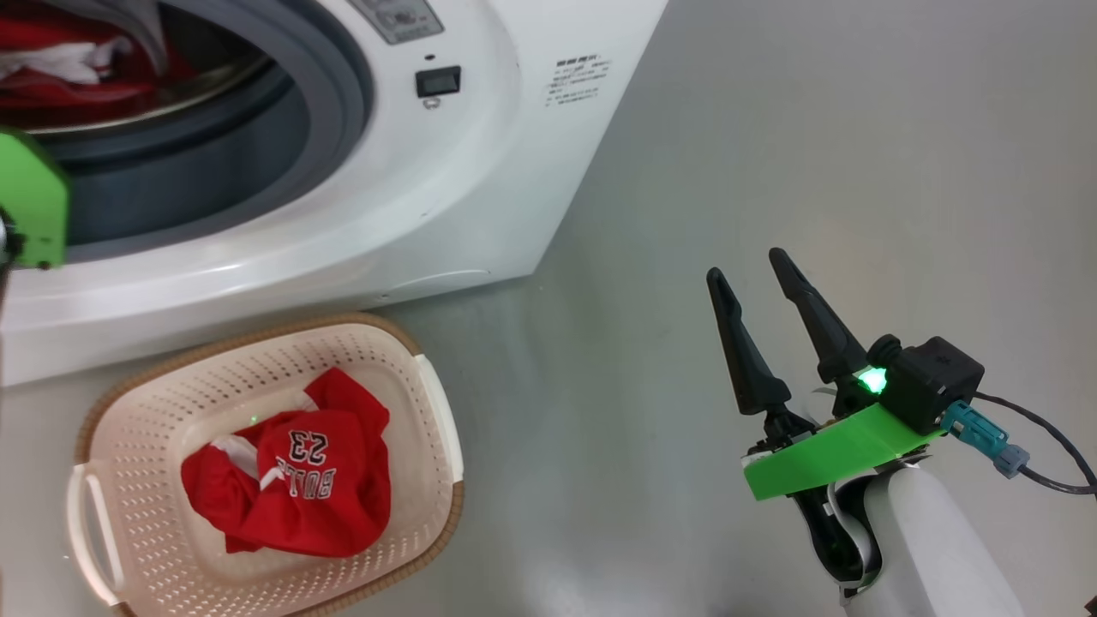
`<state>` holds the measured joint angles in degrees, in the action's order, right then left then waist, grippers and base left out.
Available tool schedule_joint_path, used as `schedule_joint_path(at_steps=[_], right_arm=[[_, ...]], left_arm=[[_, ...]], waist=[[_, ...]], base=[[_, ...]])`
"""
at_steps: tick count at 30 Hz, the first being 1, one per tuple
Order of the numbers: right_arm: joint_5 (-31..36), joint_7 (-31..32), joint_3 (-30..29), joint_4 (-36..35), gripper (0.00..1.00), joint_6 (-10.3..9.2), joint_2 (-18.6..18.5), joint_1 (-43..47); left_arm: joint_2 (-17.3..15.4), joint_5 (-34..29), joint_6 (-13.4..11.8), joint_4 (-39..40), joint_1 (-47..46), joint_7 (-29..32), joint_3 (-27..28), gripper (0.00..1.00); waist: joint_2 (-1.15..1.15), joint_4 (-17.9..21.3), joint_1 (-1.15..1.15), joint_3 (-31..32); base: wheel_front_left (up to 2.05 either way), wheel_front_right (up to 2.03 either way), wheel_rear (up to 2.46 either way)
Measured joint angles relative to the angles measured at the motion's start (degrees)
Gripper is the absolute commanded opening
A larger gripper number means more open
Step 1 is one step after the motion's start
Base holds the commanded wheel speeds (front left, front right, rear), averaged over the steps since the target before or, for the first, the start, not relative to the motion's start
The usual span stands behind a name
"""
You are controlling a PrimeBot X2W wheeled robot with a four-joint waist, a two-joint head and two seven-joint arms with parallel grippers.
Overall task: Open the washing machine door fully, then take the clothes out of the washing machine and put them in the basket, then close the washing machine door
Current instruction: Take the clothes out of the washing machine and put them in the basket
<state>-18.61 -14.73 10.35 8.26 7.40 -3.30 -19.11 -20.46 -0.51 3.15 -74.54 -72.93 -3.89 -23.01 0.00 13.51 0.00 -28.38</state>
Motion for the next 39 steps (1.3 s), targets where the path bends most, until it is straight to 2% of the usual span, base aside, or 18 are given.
schedule_joint_path(at_steps=[8,14,22,39], right_arm=[[1.13,0.0,-0.77,1.11,1.0,0.0,-0.01,1.03],[1.91,0.0,-2.04,1.69,1.0,0.0,-0.02,3.1],[2.82,0.0,-3.65,2.01,1.0,0.0,-0.03,5.92],[3.0,0.0,-4.2,1.97,1.0,0.0,-2.35,8.62]], left_arm=[[5.0,6.5,1.13,0.13,4.42,-8.9,3.72,0.0],[7.36,10.59,2.19,4.43,8.73,-10.38,6.43,0.0],[9.06,14.91,3.16,22.13,20.68,-10.4,10.53,0.0],[11.44,18.03,3.74,53.89,43.64,-10.57,18.74,0.0]], waist=[[0.0,-1.99,0.0,3.82],[0.0,-3.86,0.0,6.48],[0.0,-6.3,0.0,10.04],[0.0,-10.39,0.0,14.06]], base=[[0.0,0.0,0.0],[0.0,0.0,0.0],[0.0,0.0,0.0],[0.0,0.0,0.0]])
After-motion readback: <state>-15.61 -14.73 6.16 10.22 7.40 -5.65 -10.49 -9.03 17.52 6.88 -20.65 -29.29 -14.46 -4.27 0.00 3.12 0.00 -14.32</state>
